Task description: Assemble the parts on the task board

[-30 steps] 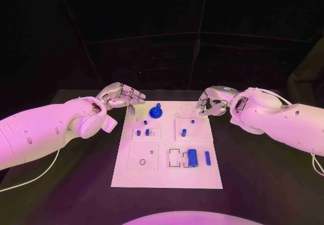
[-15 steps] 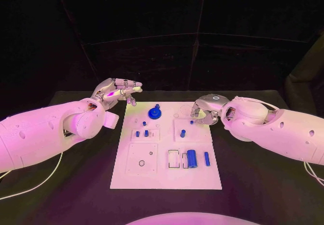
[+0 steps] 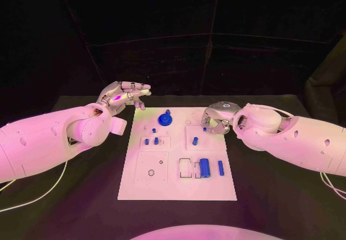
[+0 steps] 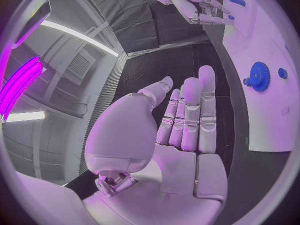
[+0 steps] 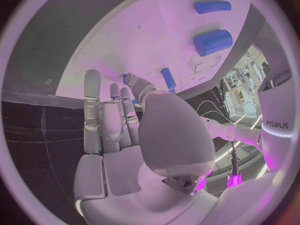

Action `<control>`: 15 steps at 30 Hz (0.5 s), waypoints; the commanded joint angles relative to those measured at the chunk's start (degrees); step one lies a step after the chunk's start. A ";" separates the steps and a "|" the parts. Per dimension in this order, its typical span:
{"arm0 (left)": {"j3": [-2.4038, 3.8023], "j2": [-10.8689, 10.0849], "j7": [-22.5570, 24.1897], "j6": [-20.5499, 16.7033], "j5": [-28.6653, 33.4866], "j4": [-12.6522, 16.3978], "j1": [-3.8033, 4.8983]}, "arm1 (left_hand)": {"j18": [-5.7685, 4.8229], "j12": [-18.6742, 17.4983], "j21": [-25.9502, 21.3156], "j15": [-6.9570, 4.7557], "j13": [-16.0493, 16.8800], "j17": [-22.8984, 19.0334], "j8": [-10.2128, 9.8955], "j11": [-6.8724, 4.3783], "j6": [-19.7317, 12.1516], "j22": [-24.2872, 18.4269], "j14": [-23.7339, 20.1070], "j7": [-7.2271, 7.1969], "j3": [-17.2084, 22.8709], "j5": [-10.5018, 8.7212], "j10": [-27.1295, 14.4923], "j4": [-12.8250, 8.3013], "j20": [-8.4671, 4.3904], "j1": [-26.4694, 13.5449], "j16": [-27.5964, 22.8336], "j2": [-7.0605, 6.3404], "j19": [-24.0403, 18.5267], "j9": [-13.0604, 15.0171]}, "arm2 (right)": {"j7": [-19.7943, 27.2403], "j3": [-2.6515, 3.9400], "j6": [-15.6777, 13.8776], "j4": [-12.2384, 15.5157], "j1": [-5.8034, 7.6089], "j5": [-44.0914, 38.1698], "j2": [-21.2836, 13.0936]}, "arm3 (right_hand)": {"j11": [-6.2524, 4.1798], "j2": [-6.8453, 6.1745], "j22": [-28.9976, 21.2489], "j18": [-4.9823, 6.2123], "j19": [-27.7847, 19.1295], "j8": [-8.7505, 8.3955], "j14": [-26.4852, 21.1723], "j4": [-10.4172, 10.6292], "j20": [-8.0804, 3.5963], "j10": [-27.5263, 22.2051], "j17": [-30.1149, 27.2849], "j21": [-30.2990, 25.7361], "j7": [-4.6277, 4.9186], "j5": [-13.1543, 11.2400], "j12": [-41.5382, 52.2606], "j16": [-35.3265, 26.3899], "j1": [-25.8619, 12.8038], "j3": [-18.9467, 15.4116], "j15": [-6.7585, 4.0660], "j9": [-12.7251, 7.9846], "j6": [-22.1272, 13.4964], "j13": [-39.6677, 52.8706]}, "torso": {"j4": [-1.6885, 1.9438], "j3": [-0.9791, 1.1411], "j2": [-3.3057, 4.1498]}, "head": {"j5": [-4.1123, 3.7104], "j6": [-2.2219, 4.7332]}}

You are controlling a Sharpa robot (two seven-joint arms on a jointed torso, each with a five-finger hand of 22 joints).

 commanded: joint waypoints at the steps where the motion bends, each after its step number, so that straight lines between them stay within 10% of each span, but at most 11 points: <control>1: 0.04 0.04 0.71 -0.05 0.66 -0.07 0.09 | 0.81 0.29 -0.32 -0.01 0.03 -0.10 0.32 -0.11 0.54 -0.08 -0.39 0.03 0.35 0.10 0.22 0.00 -0.06 0.17 -0.33 0.62 -0.19 -0.06 | 0.57 -0.01 2.34 -0.14 -0.05 -0.66 0.26 | -0.10 -0.08 0.17 0.80 -0.07 -0.21 1.79 -0.16 0.31 0.88 0.57 0.57 -0.09 -0.33 -0.15 0.56 0.23 0.80 0.22 0.13 0.82 -0.35 | 0.03 0.02 0.03 | 0.00 -0.14; 15: 0.04 0.10 0.37 -0.11 0.66 -0.19 0.09 | 0.81 0.46 -0.43 -0.02 0.01 -0.27 0.39 -0.12 0.55 -0.19 -0.47 0.04 0.57 0.10 0.14 -0.17 -0.08 0.40 -0.34 0.82 -0.17 -0.08 | 0.79 -0.03 4.05 -1.21 -0.46 -0.66 1.42 | -0.47 0.44 0.89 0.80 -0.42 -0.24 1.83 -1.52 0.07 3.10 1.37 1.75 -0.29 -1.30 -0.58 1.37 -0.11 4.89 -0.13 0.17 2.76 -1.97 | 0.04 -0.02 -0.05 | -0.13 -0.32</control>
